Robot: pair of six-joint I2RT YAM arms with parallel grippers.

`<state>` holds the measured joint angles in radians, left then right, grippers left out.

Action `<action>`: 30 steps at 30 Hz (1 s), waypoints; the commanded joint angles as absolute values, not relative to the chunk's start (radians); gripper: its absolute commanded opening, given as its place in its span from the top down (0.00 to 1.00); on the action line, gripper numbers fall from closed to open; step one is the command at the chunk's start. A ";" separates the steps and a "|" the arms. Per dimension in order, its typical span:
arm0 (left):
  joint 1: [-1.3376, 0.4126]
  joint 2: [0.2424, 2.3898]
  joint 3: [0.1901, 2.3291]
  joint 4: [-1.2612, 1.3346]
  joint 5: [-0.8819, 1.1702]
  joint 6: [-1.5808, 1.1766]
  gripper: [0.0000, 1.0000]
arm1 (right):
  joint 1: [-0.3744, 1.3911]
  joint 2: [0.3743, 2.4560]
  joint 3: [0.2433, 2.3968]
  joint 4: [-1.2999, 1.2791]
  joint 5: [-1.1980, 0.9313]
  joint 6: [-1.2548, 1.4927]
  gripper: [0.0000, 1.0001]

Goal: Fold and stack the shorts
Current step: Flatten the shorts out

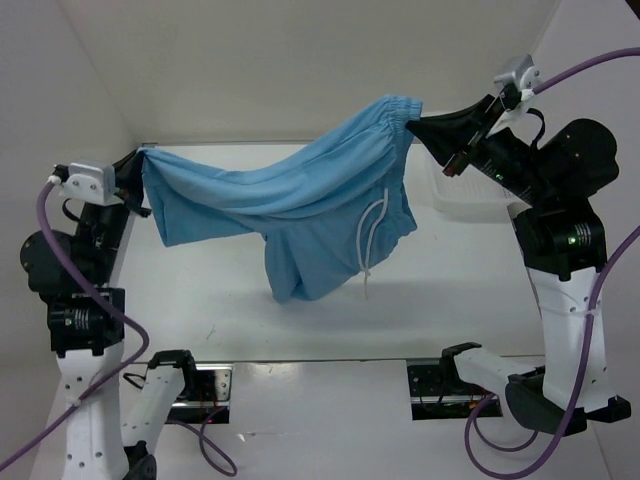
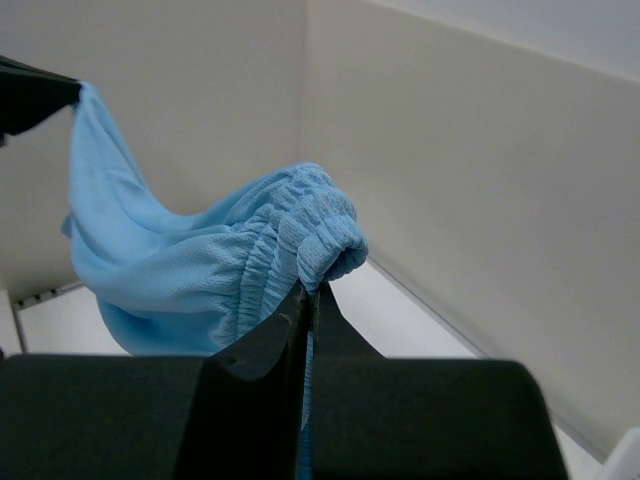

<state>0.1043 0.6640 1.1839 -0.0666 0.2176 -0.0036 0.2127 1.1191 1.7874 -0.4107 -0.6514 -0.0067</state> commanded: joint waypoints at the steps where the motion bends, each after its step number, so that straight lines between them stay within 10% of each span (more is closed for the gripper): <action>1: 0.110 0.794 1.183 0.006 0.256 0.000 1.00 | 0.202 1.126 1.800 -0.338 -0.670 0.113 1.00; 17: 0.066 1.596 1.225 -0.060 0.253 0.000 0.87 | 0.179 1.802 1.558 -0.098 -0.356 0.170 1.00; 24: 0.066 1.854 1.550 -0.191 0.172 0.000 0.19 | 0.189 2.091 1.857 -0.138 -0.075 0.106 0.46; 30: -0.012 1.651 1.472 -0.486 0.325 0.000 0.19 | 0.207 1.905 1.613 -0.222 -0.170 -0.038 0.39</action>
<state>0.0486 1.8160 1.5150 -0.3210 0.2363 -0.0044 0.1928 2.0583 1.7073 -0.2001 -0.1539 0.0505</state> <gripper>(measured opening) 0.812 0.602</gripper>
